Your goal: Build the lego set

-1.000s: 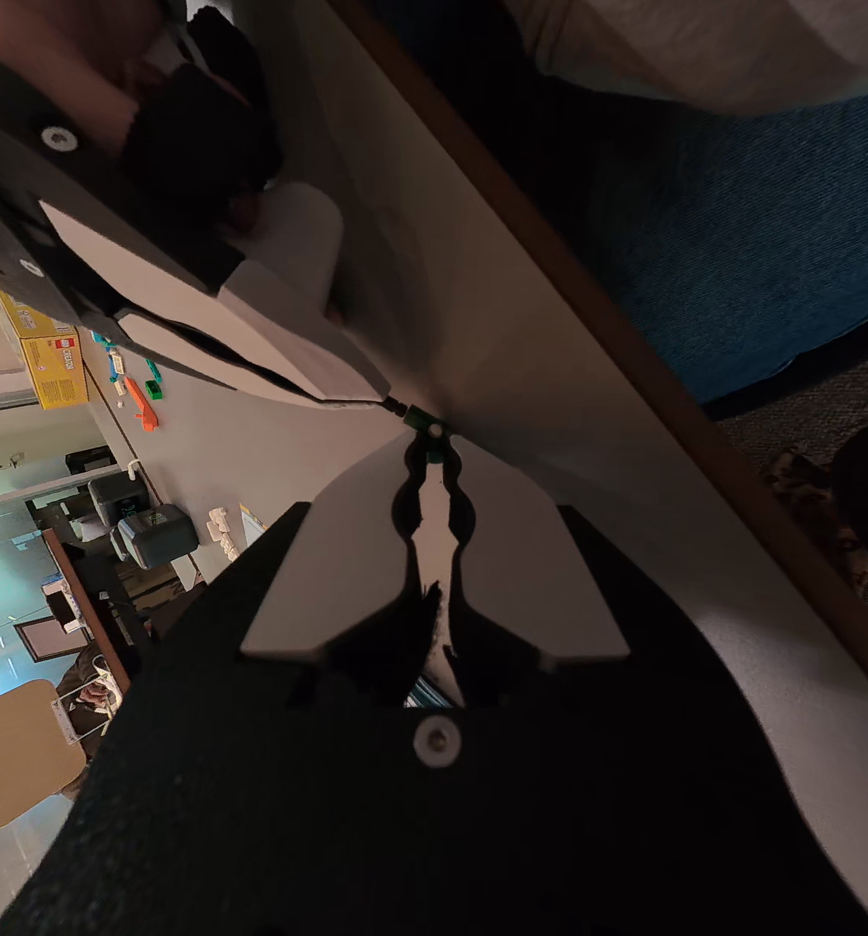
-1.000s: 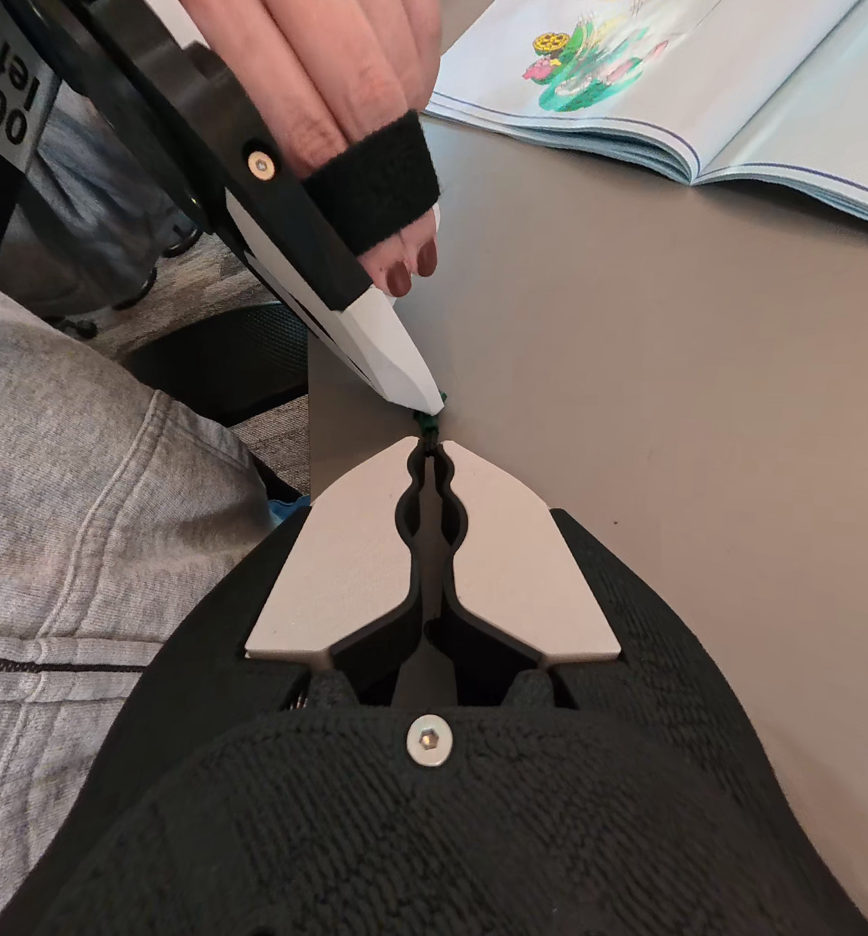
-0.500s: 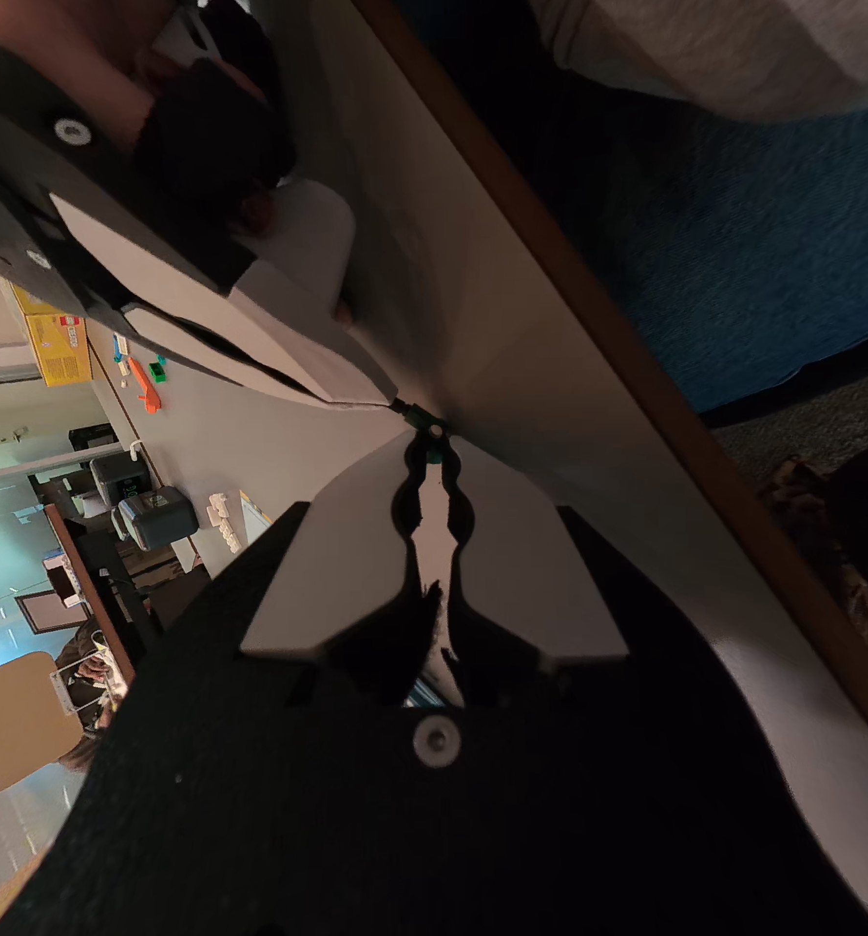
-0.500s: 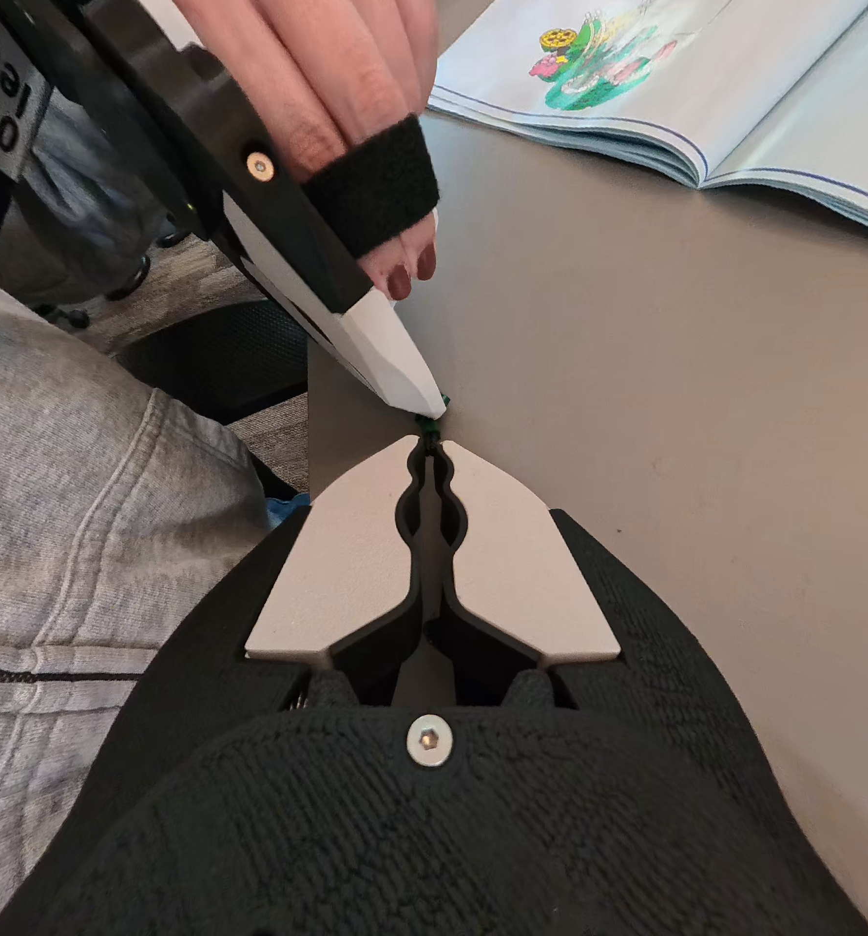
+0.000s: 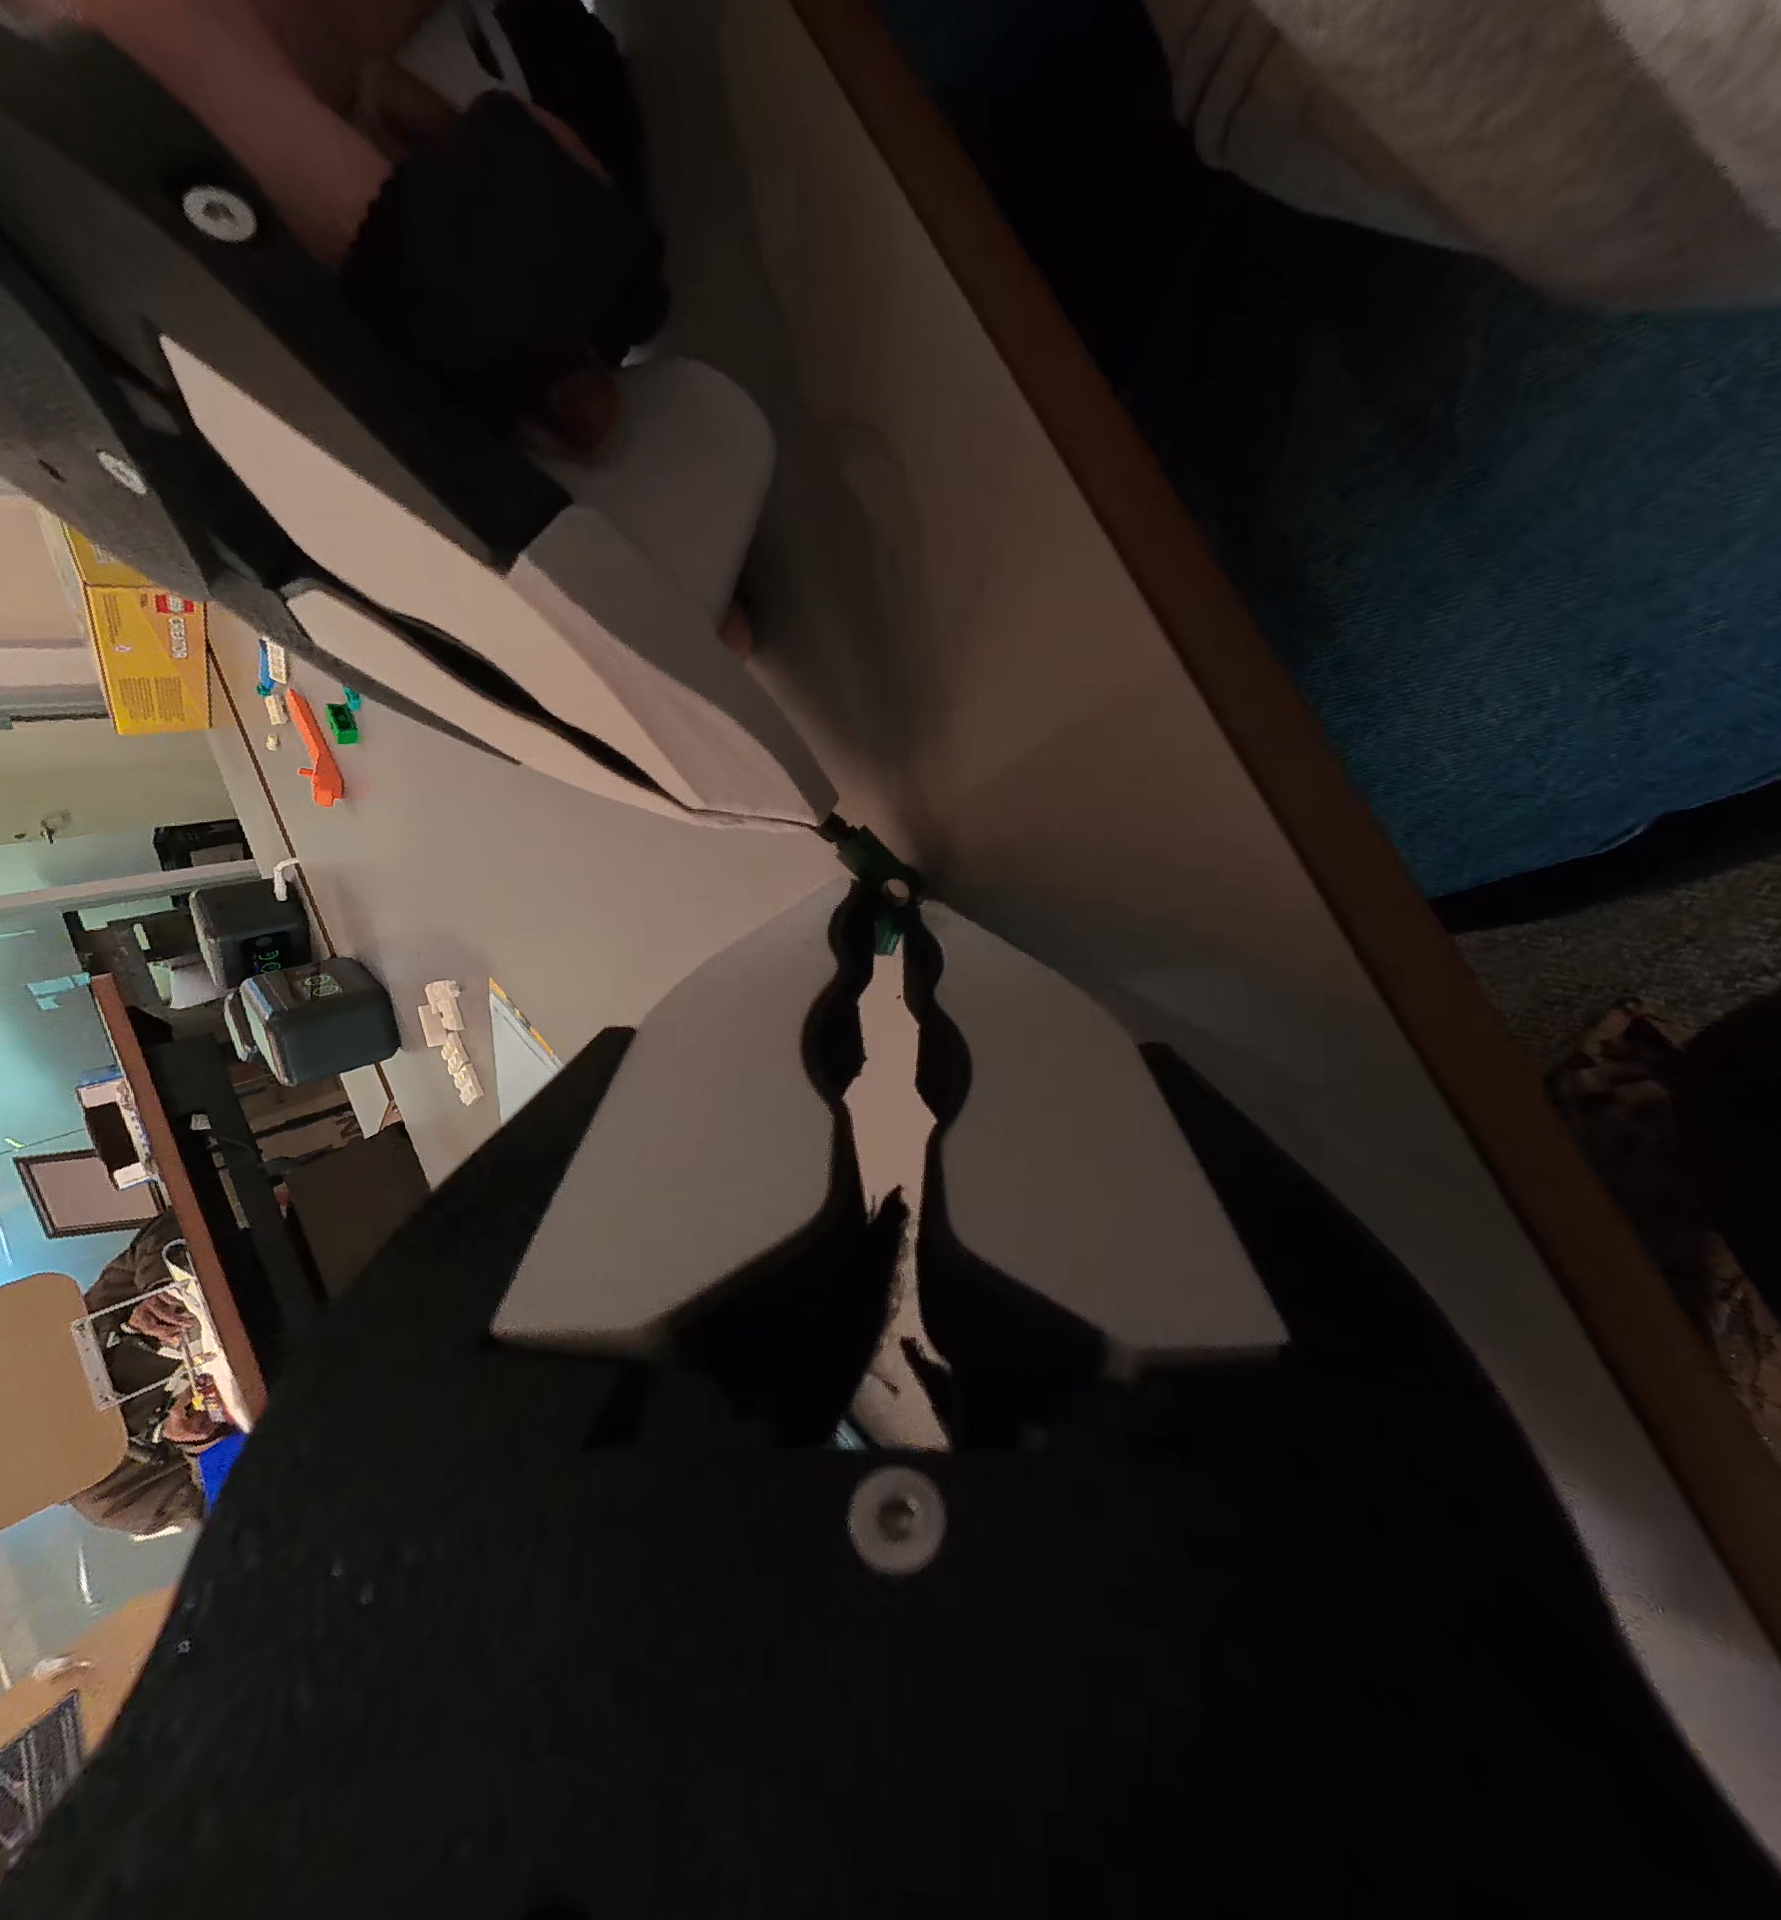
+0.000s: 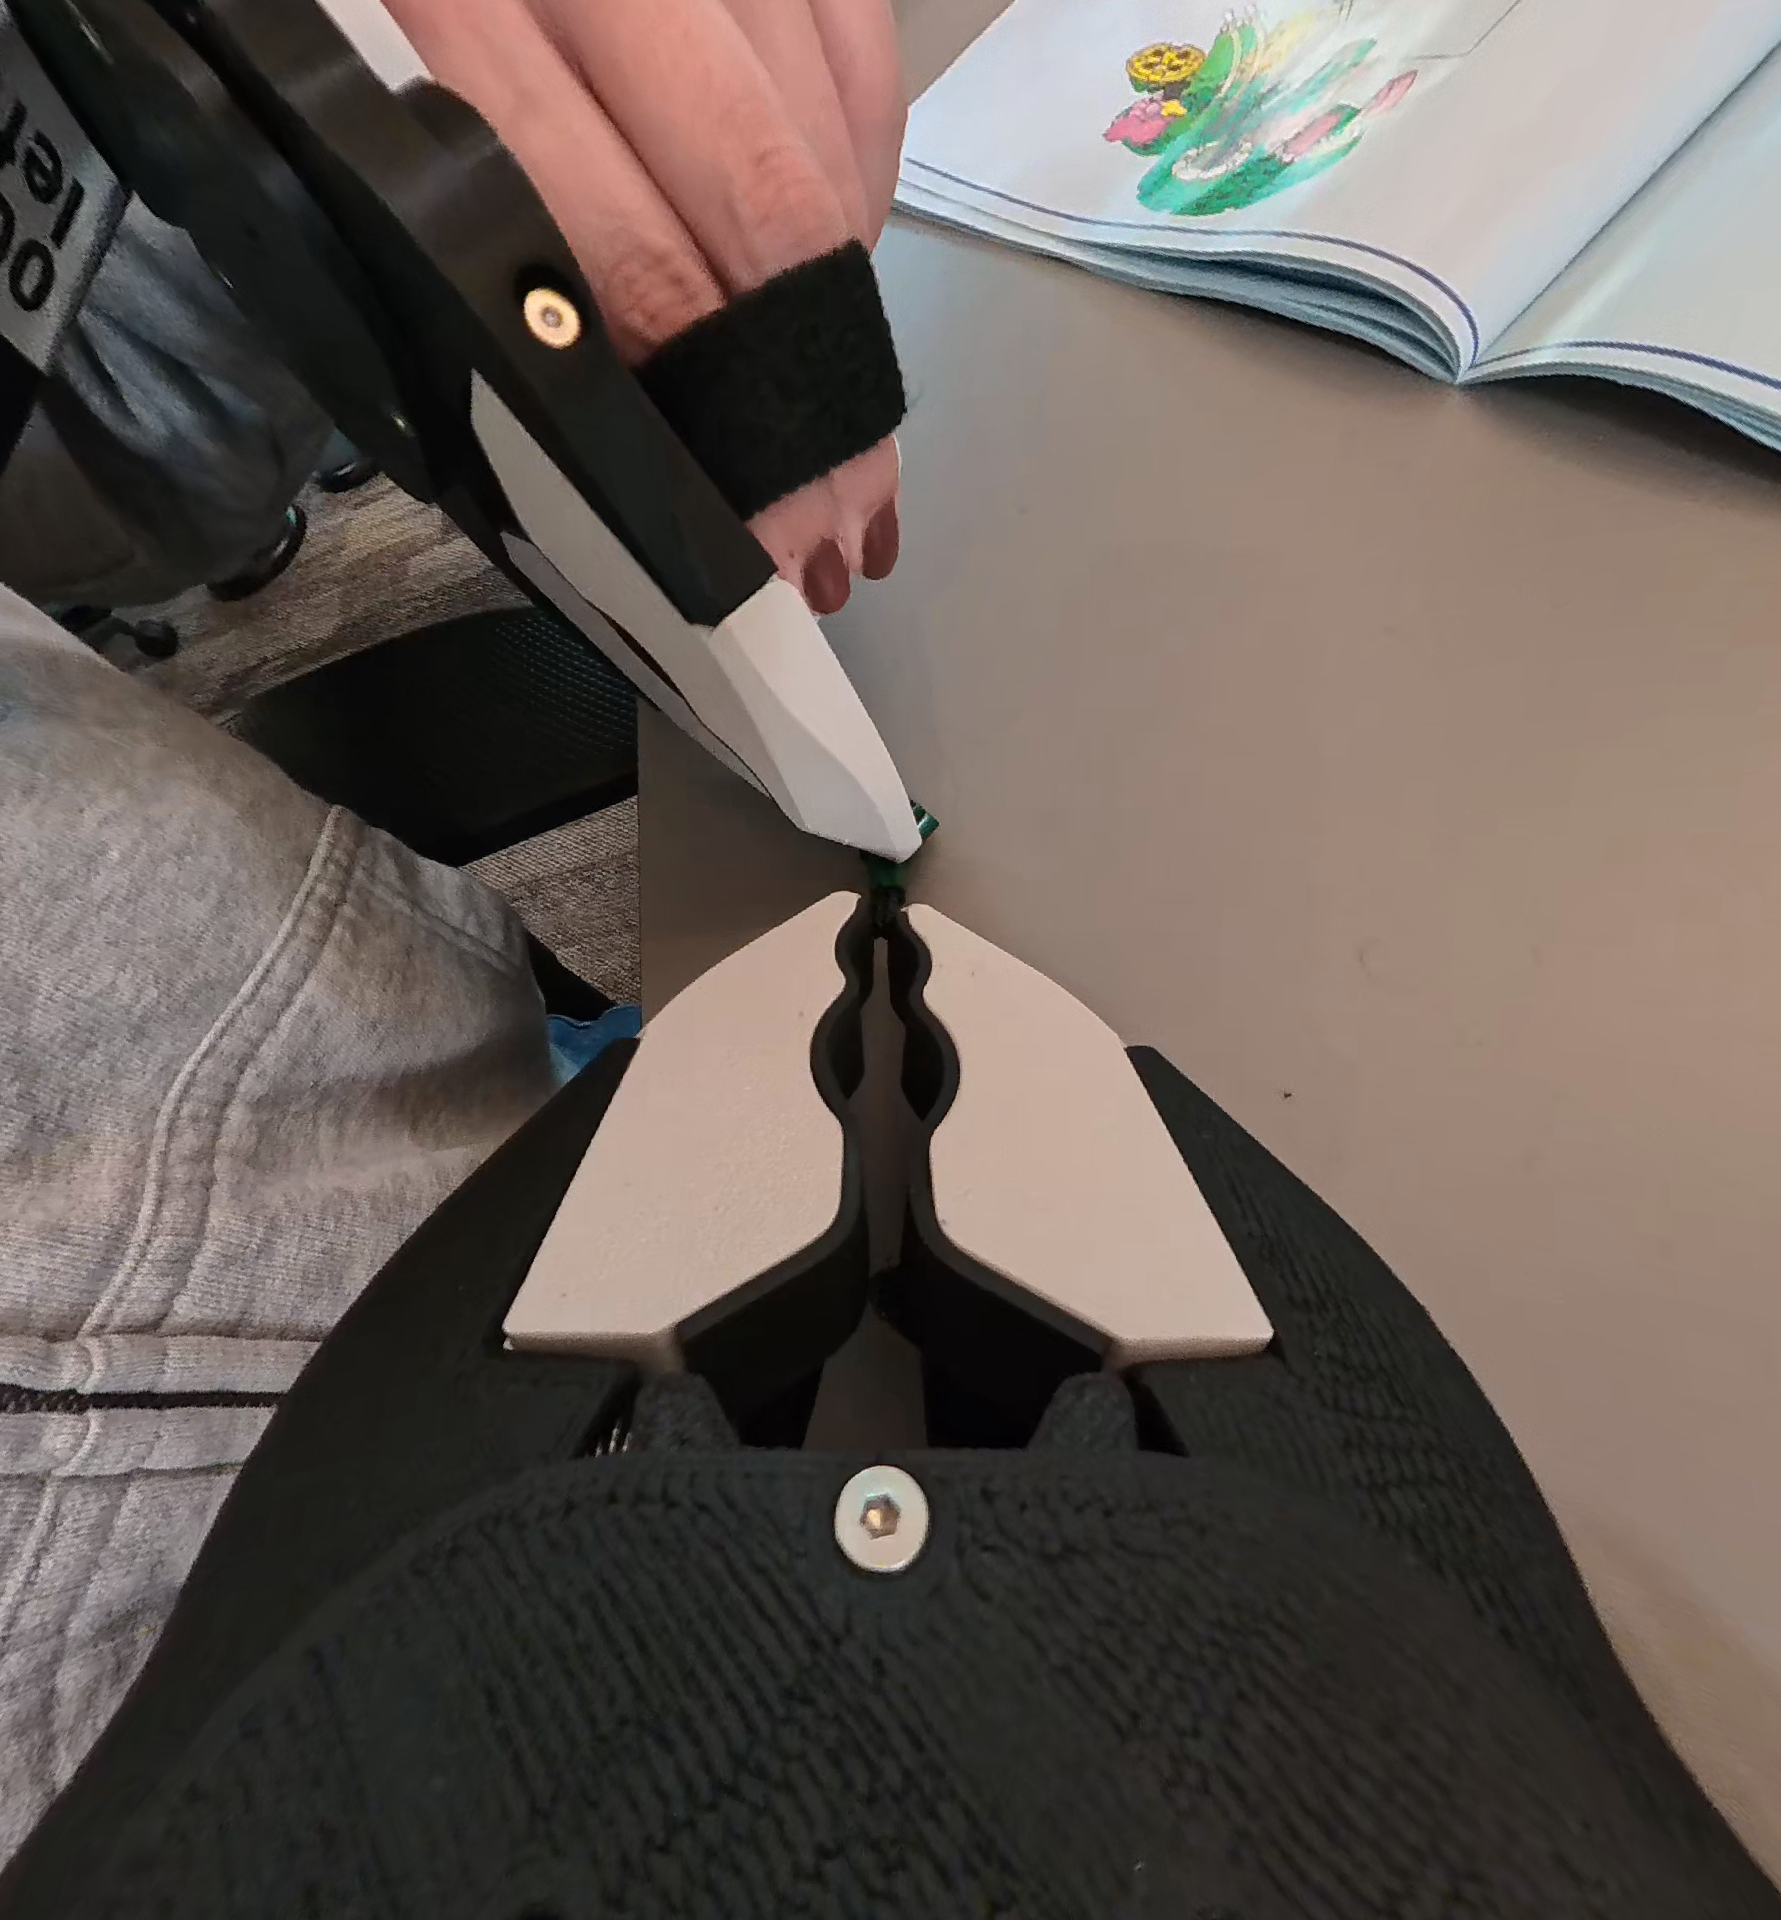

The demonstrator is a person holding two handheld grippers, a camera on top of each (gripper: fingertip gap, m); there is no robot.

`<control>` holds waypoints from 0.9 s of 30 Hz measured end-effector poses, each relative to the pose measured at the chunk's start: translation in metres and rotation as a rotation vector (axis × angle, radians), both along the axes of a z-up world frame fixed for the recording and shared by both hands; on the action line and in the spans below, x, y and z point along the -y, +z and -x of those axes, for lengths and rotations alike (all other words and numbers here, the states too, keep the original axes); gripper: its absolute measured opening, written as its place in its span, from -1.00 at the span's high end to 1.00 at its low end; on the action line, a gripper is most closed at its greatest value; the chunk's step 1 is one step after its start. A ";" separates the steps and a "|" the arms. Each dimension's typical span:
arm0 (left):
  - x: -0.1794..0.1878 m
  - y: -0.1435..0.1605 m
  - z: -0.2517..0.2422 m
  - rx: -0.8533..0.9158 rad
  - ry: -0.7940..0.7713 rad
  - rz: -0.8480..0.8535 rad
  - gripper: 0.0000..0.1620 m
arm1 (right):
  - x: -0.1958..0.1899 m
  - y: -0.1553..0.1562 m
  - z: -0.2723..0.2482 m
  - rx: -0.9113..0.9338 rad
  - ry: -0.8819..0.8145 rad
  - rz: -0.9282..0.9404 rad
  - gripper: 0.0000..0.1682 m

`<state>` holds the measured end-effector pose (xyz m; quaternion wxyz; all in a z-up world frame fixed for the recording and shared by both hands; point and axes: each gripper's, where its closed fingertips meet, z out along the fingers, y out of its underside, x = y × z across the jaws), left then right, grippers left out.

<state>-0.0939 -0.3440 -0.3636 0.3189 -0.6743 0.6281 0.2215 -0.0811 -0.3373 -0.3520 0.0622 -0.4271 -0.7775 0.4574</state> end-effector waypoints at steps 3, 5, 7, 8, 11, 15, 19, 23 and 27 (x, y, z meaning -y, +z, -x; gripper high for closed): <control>0.000 0.000 0.000 0.003 0.011 -0.004 0.95 | 0.000 0.000 0.000 -0.008 0.001 -0.015 0.98; -0.001 0.000 -0.001 0.002 0.015 -0.011 0.95 | 0.001 -0.001 0.000 -0.011 0.007 -0.021 0.98; -0.001 0.000 -0.001 0.002 0.021 -0.013 0.96 | 0.003 -0.001 -0.002 -0.008 0.028 -0.021 0.98; -0.002 0.000 -0.001 -0.003 0.023 -0.019 0.97 | 0.005 -0.001 -0.003 -0.007 0.039 -0.027 0.99; -0.003 0.000 0.001 0.019 0.047 -0.032 0.99 | 0.007 -0.003 -0.003 -0.037 0.054 -0.090 0.98; -0.004 0.001 0.002 0.019 0.065 -0.023 0.97 | 0.005 -0.001 -0.002 -0.014 0.019 -0.042 0.98; -0.004 0.001 0.003 0.034 0.109 -0.011 0.95 | 0.001 0.002 0.002 -0.024 -0.033 -0.011 0.97; -0.005 0.001 0.004 0.016 0.140 -0.029 0.94 | 0.000 0.002 0.003 -0.045 -0.054 -0.033 0.97; -0.005 0.002 0.004 0.016 0.155 -0.048 0.95 | 0.000 0.002 0.002 -0.057 -0.056 -0.044 0.96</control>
